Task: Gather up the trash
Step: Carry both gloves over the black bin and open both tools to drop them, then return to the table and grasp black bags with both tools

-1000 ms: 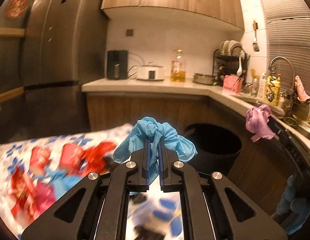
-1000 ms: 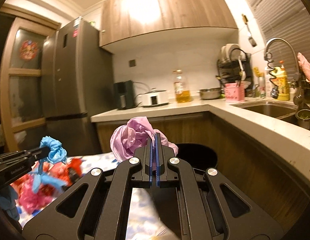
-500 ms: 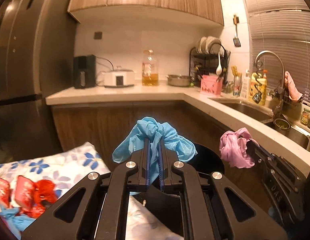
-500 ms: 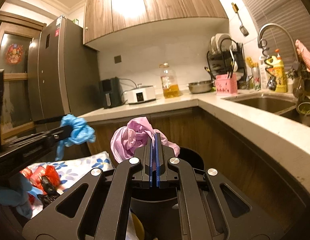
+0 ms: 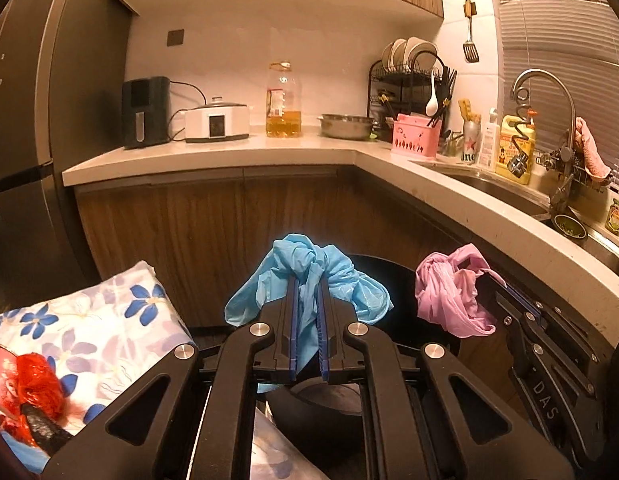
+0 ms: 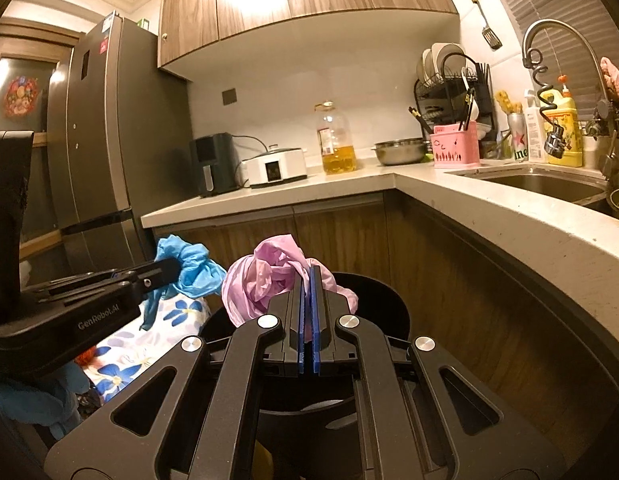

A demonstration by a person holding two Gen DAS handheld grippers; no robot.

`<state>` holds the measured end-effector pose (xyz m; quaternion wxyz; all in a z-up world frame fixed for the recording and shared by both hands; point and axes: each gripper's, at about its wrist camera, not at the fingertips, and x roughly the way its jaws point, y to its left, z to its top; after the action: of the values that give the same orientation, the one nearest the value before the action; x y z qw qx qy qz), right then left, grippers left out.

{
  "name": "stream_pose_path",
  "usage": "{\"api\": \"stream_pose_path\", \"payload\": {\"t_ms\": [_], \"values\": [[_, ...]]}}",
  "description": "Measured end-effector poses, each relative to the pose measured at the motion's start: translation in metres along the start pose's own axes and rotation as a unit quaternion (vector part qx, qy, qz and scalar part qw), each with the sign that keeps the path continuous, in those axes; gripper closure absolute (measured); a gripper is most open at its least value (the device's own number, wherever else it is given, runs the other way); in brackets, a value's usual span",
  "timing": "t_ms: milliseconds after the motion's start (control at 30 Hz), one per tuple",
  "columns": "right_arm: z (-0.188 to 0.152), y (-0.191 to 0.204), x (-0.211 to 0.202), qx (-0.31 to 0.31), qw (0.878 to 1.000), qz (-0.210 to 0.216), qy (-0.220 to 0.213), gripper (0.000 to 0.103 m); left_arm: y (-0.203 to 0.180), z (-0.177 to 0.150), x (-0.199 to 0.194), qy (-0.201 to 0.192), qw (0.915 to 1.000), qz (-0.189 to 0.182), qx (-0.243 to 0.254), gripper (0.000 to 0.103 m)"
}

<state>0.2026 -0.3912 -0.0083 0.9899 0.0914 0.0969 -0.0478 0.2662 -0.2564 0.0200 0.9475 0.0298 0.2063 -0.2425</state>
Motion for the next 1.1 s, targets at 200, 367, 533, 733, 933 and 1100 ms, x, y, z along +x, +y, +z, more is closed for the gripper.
{"api": "stream_pose_path", "payload": {"t_ms": [200, 367, 533, 733, 933, 1100], "values": [[-0.003, 0.001, 0.01, -0.003, 1.0, -0.003, 0.011, 0.097, 0.001, -0.004, 0.009, 0.009, 0.9999, 0.002, -0.005, 0.09], [-0.005, 0.002, 0.015, -0.005, 1.0, -0.004, 0.019, 0.085, 0.004, -0.004, 0.009, 0.009, 0.9999, 0.004, -0.011, 0.065], [-0.006, 0.001, 0.017, -0.007, 1.0, -0.007, 0.022, 0.065, 0.011, -0.003, 0.008, 0.005, 0.9996, 0.019, -0.023, 0.046], [-0.007, -0.001, 0.01, -0.002, 1.0, -0.01, 0.021, 0.054, 0.026, -0.001, -0.007, -0.006, 0.9979, 0.047, -0.043, 0.027], [-0.008, 0.005, -0.003, -0.001, 1.0, -0.006, 0.02, 0.042, 0.034, -0.002, -0.027, -0.01, 0.9961, 0.074, -0.047, 0.02], [-0.006, 0.012, -0.022, 0.0, 1.0, -0.008, 0.016, 0.033, 0.04, -0.006, -0.046, -0.015, 0.9939, 0.099, -0.046, 0.016]]}}
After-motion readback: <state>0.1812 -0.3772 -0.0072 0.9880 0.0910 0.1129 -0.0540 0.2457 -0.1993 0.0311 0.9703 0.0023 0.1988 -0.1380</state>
